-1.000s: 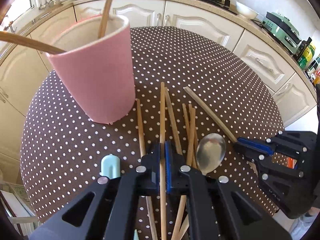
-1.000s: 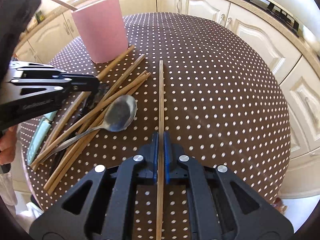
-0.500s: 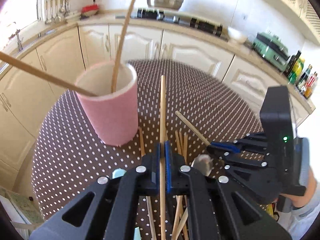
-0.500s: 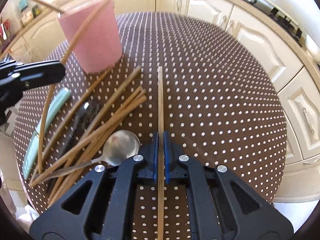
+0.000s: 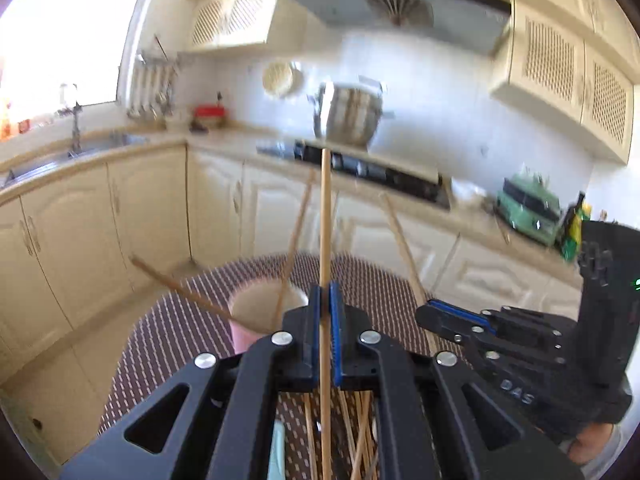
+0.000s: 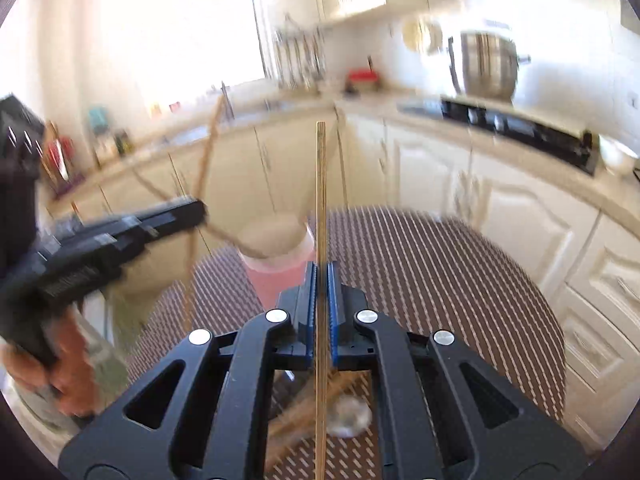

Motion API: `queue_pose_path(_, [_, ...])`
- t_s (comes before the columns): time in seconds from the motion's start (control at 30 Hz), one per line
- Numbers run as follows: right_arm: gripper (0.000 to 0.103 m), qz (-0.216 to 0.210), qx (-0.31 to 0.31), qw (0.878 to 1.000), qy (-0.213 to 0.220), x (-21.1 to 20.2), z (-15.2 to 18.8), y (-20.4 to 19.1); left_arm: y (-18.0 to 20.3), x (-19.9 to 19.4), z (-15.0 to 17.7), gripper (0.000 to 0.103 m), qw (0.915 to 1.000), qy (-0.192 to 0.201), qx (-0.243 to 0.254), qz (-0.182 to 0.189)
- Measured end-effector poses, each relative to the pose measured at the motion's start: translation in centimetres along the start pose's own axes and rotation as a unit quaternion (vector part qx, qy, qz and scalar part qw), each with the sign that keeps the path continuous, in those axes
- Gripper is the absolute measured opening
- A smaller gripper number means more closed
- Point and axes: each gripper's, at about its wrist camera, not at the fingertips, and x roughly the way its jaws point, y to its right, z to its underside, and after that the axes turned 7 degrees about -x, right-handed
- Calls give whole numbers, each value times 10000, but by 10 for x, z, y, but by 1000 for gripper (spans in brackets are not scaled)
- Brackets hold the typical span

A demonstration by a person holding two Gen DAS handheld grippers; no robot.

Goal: Organize utensils
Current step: 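Raise both held chopsticks upright above the pink cup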

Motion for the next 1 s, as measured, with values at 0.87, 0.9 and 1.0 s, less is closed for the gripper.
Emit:
queue_pose_path(0.87, [6,-250,947,9626,2526,50,-70,6,-9,41,-49,5,9749,2117,-334,-600])
queue_pose_path(0.9, [6,-199,916,9625,2547,52,-69,6,-10,45,-48,5,9761,2061,-345,-594])
queue_pose_path(1.0, [6,-182,881,9647,2474,62,-65,7,-9,49,-44,5,9741,2130,-192,-729])
